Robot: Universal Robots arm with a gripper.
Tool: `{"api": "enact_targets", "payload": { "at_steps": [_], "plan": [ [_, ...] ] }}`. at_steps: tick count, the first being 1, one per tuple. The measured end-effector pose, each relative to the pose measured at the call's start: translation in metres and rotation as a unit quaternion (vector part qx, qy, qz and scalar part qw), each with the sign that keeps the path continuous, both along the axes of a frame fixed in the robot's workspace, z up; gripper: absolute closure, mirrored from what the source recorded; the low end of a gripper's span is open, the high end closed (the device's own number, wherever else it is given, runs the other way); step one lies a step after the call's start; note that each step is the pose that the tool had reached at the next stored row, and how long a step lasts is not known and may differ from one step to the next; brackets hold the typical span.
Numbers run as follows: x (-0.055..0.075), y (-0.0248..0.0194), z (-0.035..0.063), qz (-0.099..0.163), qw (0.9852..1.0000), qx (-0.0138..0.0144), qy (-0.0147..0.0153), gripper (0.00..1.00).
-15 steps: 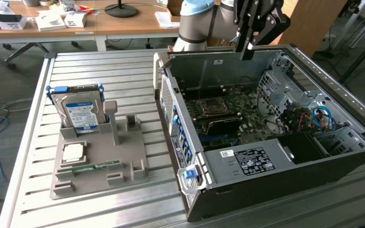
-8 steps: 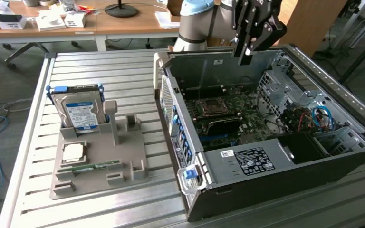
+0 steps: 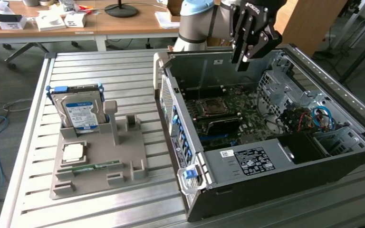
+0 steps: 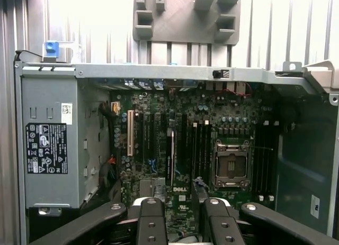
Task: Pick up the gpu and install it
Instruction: 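Insert the gpu into the slot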
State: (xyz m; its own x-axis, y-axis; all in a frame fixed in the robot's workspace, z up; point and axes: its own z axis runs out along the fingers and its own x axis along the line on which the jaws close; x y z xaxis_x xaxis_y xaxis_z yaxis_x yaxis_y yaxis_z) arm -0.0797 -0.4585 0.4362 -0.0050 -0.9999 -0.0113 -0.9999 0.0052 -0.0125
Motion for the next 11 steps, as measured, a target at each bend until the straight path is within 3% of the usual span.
{"api": "enact_targets", "payload": {
  "at_steps": [6,11],
  "plan": [
    [0.0,0.0,-0.0087,0.0,1.0,0.001,0.0024,0.66],
    [0.0,0.0,-0.0089,0.0,1.0,0.001,0.0025,0.66]
  ]
}}
